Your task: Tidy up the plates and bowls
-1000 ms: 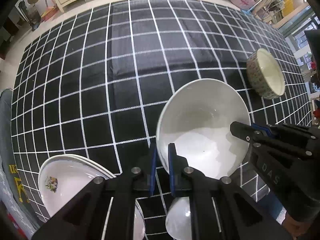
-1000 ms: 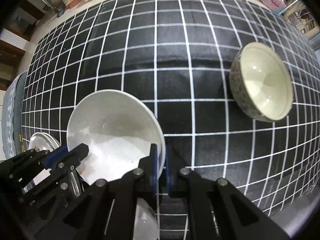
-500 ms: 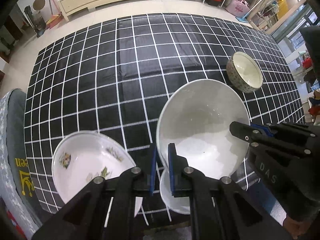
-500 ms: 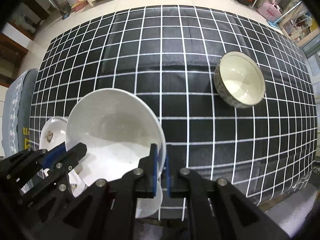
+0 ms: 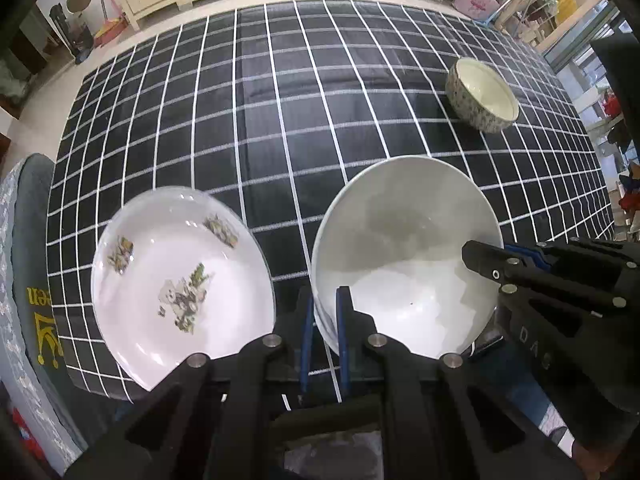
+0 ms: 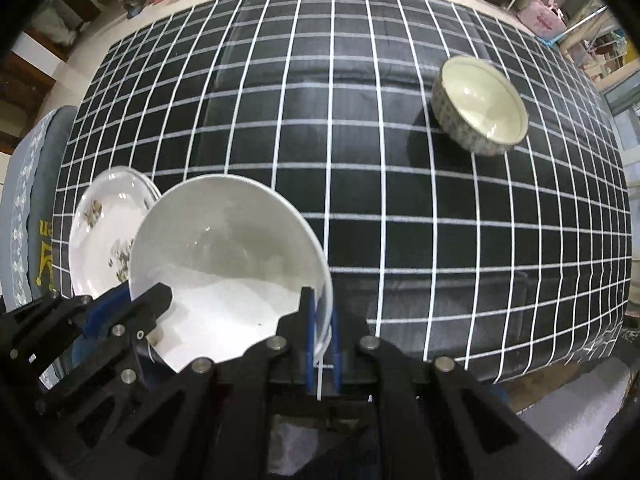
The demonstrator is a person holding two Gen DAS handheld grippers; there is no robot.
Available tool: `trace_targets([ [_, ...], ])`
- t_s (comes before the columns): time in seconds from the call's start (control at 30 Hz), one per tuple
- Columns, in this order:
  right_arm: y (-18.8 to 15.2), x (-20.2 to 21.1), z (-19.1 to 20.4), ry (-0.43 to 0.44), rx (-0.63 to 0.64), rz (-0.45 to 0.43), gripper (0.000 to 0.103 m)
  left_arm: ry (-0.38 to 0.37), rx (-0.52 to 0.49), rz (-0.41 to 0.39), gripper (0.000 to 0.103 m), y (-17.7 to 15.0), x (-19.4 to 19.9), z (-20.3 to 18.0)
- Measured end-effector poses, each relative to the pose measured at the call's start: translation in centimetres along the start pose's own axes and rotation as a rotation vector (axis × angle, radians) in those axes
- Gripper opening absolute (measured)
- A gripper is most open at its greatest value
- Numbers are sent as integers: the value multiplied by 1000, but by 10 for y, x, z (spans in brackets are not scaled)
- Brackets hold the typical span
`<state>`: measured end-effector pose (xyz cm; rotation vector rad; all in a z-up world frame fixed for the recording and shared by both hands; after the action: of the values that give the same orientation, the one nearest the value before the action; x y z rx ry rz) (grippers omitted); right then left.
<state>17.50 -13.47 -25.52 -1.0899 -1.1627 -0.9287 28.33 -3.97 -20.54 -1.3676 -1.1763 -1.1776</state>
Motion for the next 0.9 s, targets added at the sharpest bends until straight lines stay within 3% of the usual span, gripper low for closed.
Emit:
trace_targets([
  [0.9, -14, -54, -19, -36, 15, 67, 10, -3, 6, 71, 9, -8, -33, -2],
])
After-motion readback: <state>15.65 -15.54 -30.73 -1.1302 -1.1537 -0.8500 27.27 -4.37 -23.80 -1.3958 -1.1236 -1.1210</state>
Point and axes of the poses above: each gripper's, at about its wrist camera, not at the fingertips, and x roughly against the way its jaws point, z to its left, y to its top, the point moved 7 cm from there along -x, roughly the way its jaws point, and after that the axes turned 12 degrees about z, right-handed, at the moved point
